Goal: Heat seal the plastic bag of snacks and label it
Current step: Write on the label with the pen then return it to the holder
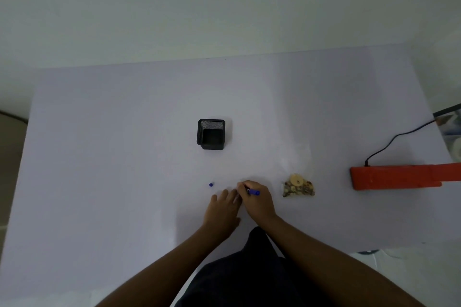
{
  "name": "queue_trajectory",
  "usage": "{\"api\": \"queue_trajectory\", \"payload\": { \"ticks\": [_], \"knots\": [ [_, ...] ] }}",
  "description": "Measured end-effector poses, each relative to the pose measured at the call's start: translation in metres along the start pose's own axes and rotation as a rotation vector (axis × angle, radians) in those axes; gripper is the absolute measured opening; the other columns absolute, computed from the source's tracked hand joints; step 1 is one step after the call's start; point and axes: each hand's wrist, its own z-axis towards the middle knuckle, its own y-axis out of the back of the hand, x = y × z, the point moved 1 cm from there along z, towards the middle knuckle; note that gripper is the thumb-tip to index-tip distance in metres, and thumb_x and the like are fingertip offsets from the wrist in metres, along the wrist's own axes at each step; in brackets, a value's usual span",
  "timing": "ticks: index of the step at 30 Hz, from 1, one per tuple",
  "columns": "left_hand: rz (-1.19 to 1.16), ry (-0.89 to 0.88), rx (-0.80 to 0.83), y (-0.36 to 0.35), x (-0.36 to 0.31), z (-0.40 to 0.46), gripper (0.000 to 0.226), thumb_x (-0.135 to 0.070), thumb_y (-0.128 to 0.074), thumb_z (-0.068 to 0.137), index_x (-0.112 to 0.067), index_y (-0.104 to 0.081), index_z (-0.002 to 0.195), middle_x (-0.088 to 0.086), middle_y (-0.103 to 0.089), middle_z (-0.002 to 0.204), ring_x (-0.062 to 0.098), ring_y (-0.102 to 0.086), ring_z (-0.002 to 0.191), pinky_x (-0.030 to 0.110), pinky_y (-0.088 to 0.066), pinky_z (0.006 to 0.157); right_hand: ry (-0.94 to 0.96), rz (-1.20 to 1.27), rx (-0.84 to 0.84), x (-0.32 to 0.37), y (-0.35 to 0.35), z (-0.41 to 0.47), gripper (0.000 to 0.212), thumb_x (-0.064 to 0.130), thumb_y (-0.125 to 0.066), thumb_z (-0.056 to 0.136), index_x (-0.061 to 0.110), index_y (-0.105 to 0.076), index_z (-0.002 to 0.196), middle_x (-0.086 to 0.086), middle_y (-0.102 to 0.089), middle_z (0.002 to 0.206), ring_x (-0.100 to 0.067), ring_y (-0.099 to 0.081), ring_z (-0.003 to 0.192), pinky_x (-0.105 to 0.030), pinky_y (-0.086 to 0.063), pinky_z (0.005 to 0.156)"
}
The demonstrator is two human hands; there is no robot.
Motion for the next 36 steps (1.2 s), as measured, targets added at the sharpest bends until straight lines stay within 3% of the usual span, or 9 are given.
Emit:
{"api": "queue_trajectory", "payload": {
  "ticks": [11,17,24,30,36],
  "knots": [
    [0.030,0.024,0.014,0.011,-0.001,0.003,0.065,-0.042,-0.053,0.097,-0.007,-0.034,0.148,0.012,-0.040,0.148,0.030,-0.038,0.130,0.045,-0.036,0.105,0.045,0.019,0.035,-0.004,-0.003,0.001,0.036,0.026,-0.054,0.101,0.008,-0.062,0.071,-0.006,-0.062,0.066,-0.017,-0.061,0.062,-0.032,-0.051,0.062],
    [0.066,0.026,0.027,0.011,0.000,0.003,0.063,-0.038,-0.051,0.099,-0.005,-0.032,0.149,0.013,-0.038,0.150,0.030,-0.038,0.130,0.044,-0.037,0.105,0.051,0.031,0.045,-0.004,-0.006,0.000,0.036,0.022,-0.054,0.101,0.007,-0.059,0.068,-0.005,-0.058,0.063,-0.014,-0.055,0.056,-0.022,-0.044,0.059],
    [0.075,0.027,0.042,0.014,-0.001,0.002,0.063,-0.040,-0.050,0.099,-0.006,-0.032,0.150,0.013,-0.039,0.148,0.030,-0.039,0.129,0.044,-0.037,0.105,0.059,0.039,0.017,-0.003,-0.009,0.002,0.038,0.020,-0.055,0.101,0.014,-0.051,0.063,0.000,-0.051,0.059,-0.011,-0.049,0.053,-0.023,-0.042,0.057],
    [0.067,0.030,0.045,0.019,0.000,0.006,0.056,-0.035,-0.051,0.099,-0.007,-0.039,0.145,0.012,-0.043,0.145,0.028,-0.043,0.124,0.042,-0.040,0.101,0.060,0.018,0.000,-0.004,-0.009,0.003,0.038,0.021,-0.053,0.101,0.004,-0.055,0.067,-0.010,-0.057,0.064,-0.023,-0.056,0.060,-0.037,-0.048,0.062],
    [0.075,0.033,0.053,0.021,-0.001,0.008,0.053,-0.034,-0.051,0.099,-0.007,-0.041,0.143,0.012,-0.045,0.143,0.028,-0.044,0.123,0.042,-0.040,0.101,0.069,-0.025,-0.019,-0.005,-0.007,0.005,0.037,0.023,-0.052,0.102,0.005,-0.059,0.070,-0.009,-0.059,0.066,-0.021,-0.058,0.062,-0.037,-0.050,0.063]
  ]
}}
